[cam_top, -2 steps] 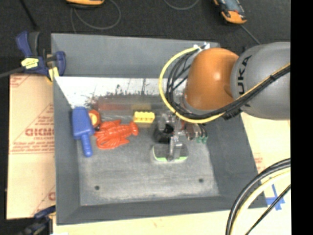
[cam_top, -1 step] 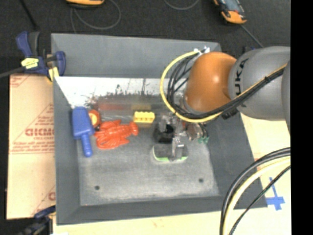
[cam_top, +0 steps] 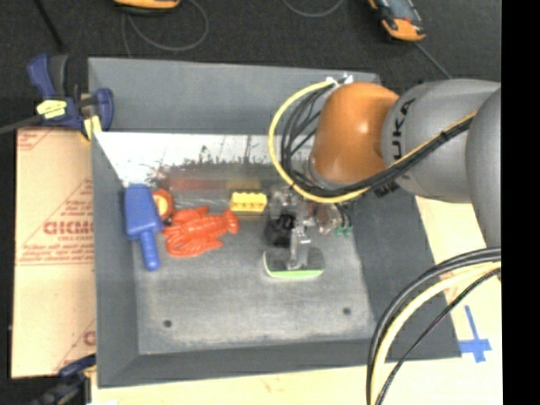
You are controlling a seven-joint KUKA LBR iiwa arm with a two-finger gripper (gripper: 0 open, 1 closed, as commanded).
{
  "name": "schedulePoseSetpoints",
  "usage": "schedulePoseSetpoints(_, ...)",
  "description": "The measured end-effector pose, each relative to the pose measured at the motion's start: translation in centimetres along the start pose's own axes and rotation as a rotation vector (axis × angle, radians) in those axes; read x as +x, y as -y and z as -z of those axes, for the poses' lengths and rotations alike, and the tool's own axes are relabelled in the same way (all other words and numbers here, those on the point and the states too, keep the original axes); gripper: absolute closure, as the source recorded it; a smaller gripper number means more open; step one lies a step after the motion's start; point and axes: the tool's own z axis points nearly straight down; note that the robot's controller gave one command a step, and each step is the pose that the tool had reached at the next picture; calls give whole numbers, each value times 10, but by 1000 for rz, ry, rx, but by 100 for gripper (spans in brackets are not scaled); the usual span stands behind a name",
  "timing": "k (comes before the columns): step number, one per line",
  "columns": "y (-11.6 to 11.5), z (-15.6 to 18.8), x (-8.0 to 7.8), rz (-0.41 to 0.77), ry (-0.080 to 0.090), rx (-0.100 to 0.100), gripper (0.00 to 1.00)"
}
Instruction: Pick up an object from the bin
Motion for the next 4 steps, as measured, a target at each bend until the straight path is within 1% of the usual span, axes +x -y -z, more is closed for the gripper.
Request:
schedulePoseSetpoints(1,29,-5,31,18,2,-1,0)
schedulePoseSetpoints(2,51,-25,-17,-35,4,-1,100)
schedulePoseSetpoints(3,51,-25,-17,-36,4,-1,100)
schedulePoseSetpoints(4,60,-19,-13,115,5,-1,100)
